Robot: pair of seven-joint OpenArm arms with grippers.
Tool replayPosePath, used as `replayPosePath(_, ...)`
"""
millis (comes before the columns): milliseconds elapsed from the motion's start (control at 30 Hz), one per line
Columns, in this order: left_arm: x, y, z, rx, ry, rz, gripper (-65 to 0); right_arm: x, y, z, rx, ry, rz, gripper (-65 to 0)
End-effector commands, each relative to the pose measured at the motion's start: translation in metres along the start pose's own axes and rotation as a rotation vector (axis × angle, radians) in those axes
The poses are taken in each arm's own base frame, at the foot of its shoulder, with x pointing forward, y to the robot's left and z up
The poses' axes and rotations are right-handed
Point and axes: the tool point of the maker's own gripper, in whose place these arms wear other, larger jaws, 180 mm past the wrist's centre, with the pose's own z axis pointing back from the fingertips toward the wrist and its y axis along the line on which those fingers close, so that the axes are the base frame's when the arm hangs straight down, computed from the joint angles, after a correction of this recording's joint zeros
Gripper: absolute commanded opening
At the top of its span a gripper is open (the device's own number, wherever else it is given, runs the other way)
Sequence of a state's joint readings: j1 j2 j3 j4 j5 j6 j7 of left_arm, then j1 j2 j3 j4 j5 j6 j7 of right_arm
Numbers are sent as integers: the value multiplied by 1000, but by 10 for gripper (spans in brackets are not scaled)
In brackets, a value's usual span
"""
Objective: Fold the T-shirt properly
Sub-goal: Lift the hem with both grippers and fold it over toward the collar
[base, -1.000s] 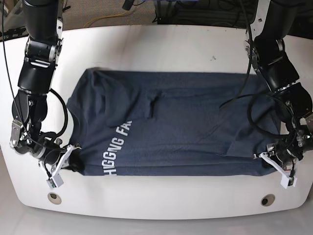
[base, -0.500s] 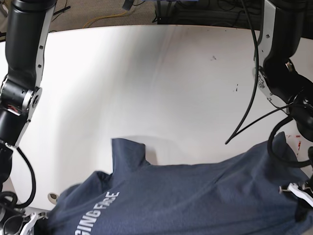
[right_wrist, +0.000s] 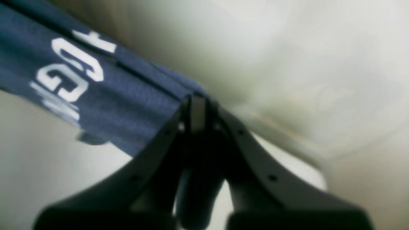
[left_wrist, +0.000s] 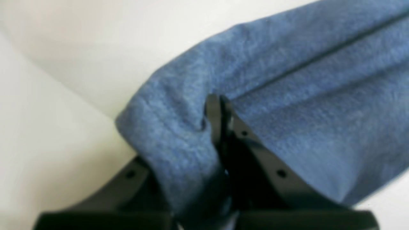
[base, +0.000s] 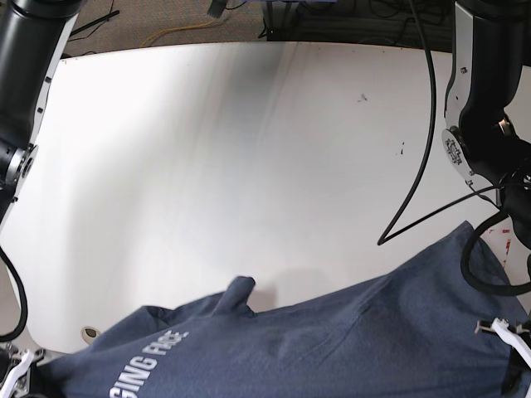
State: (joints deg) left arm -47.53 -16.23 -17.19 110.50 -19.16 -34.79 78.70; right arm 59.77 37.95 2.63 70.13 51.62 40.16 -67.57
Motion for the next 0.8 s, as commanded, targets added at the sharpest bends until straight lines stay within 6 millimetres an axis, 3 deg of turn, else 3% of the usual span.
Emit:
replayPosePath(0,-6,9,4,38,23,-41,-650,-3,-4,9,3,-43,-36,-650)
replayPosePath(67,-17,2,6,26,43,-77,-650,-33,-1,8,24,-28,-104,-650)
replayPosePath(200,-57,-23,6,-32,131,-120,-650,-100,8,7,48,29,-233,-650)
replayPosePath(300,-92,-43,8,-85,213,-121,-650,-142,29,-2,84,79,-299,-650)
replayPosePath(633,-196,-101,37,-238,465,-125,-650,-240,94,11,133,208,-409,-650)
replayPosePath(767,-228,-118,55,-286,555,-127,-650,-267,114,23,140,254,-430,-650)
